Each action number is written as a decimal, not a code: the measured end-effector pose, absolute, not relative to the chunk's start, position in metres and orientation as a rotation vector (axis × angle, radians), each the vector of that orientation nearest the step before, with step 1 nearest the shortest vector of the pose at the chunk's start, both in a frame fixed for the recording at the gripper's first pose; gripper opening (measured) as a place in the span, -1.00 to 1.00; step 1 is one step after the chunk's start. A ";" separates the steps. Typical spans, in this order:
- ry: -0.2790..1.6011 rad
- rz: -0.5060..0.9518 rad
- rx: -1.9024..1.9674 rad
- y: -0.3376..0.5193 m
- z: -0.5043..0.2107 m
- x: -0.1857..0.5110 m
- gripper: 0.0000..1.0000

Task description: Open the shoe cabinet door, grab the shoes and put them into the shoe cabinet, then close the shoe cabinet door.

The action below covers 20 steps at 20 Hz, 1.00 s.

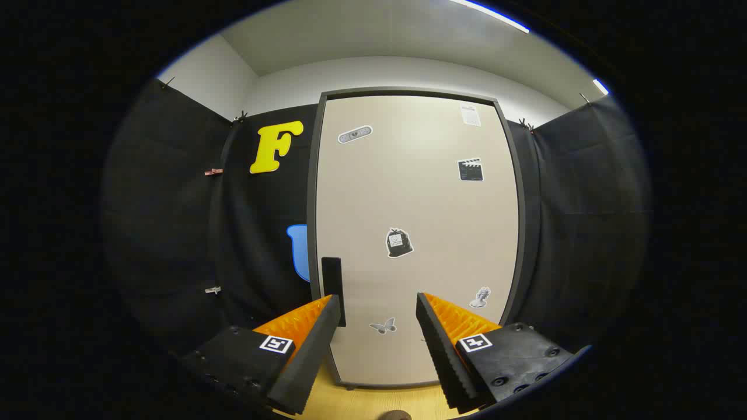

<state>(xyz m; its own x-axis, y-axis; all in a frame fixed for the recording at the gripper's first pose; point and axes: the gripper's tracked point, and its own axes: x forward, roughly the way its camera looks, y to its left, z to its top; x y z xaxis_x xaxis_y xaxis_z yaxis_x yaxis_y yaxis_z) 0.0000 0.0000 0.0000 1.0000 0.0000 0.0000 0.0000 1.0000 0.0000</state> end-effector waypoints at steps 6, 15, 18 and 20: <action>0.009 -0.001 -0.003 -0.002 -0.001 -0.001 0.84; 0.003 -0.003 0.000 -0.001 0.000 -0.005 0.99; 0.004 -0.004 0.000 0.000 0.001 -0.006 0.99; 0.002 0.002 0.005 0.005 0.000 -0.004 0.99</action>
<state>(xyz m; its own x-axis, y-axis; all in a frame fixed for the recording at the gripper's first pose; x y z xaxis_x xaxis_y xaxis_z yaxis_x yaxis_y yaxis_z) -0.0042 0.0046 -0.0002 1.0000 0.0022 -0.0023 -0.0022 1.0000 0.0046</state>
